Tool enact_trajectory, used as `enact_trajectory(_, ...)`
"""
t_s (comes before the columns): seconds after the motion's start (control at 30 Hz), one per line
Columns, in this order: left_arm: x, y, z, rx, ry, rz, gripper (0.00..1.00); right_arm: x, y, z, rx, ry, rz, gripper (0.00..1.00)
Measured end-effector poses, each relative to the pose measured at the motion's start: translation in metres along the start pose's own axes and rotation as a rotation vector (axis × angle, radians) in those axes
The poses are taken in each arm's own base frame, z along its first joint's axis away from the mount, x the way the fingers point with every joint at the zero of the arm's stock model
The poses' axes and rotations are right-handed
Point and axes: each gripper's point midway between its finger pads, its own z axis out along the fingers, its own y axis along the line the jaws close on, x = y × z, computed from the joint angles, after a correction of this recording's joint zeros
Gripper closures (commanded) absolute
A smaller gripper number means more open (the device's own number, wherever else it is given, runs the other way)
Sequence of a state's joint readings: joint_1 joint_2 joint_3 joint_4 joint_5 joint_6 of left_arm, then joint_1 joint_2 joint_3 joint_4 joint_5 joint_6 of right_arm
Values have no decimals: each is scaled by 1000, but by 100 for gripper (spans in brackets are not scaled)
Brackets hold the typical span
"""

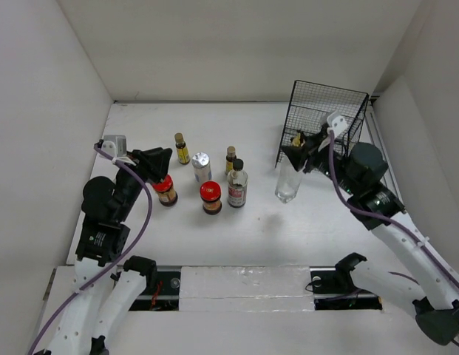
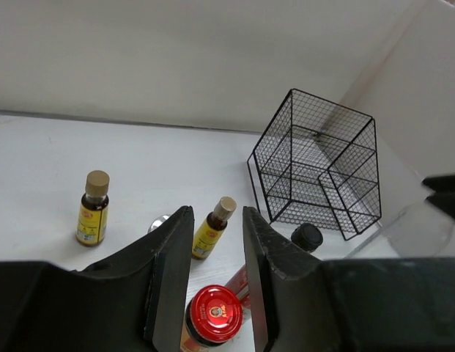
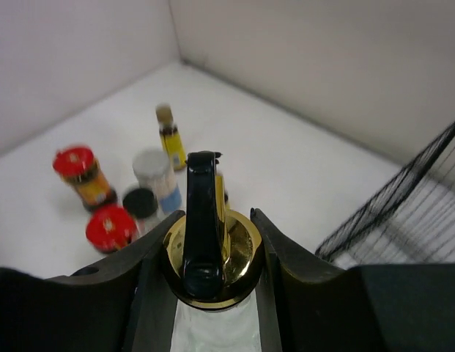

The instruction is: Organize the condiment bottles

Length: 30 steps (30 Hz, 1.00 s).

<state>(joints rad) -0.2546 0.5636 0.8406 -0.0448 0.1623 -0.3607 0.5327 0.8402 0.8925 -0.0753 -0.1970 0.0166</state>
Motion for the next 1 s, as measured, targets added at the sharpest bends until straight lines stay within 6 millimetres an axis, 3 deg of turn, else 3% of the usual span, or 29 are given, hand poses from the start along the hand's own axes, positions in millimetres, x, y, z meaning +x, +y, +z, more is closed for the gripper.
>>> enact_trajectory(0.1, 0, -2, -2, 11, 1, 8, 71, -72, -4, 10, 21, -129, -31, 100)
enact_trajectory(0.23, -1, -4, -8, 22, -16, 10, 69, -145, -20, 26, 85, -258, -88, 100)
enact_trajectory(0.33, -3, -5, -9, 26, -23, 9, 69, -179, -49, 44, 159, -299, -124, 100)
enact_trajectory(0.47, -1, -3, -9, 20, -20, 8, 69, -206, -106, 72, 274, -319, -158, 100)
enact_trajectory(0.57, 0, -2, -9, 13, -18, 7, 69, -206, -148, 95, 341, -298, -177, 100)
enact_trajectory(0.77, -1, 0, -9, 0, -24, 7, 69, -179, -215, 131, 432, -227, -167, 100)
enact_trajectory(1.0, -1, 1, -8, -4, -23, 6, 69, -150, -251, 152, 505, -174, -123, 100)
